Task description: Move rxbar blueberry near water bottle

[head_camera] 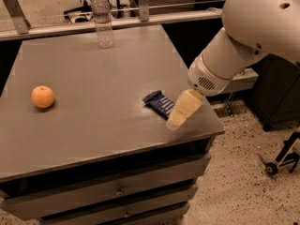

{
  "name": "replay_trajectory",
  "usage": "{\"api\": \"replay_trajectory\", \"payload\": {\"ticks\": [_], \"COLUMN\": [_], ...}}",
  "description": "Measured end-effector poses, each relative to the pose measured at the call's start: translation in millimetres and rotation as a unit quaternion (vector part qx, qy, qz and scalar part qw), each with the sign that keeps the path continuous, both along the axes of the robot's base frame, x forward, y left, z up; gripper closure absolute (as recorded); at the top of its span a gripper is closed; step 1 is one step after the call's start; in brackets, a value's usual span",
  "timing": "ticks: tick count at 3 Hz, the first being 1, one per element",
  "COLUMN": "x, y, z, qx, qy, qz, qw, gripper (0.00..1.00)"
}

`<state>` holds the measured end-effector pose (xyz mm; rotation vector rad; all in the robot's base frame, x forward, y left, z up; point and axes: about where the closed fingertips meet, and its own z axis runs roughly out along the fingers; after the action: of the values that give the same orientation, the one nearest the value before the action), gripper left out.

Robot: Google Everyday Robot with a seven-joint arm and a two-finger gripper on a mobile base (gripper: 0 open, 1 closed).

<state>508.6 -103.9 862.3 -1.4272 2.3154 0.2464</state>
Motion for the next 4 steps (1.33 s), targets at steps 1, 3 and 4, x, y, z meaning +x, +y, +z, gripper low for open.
{"api": "replay_trajectory", "payload": {"ticks": [1, 3, 4], "x": [6, 18, 20], "y": [19, 38, 38], "z": [-13, -38, -38], "qx": [0.023, 0.046, 0.049], "qy": [-0.009, -0.006, -0.003], "qz": [-0.004, -0.030, -0.036], "qw": [0.9997, 0.9985, 0.9982], "gripper": [0.00, 0.34, 0.65]}}
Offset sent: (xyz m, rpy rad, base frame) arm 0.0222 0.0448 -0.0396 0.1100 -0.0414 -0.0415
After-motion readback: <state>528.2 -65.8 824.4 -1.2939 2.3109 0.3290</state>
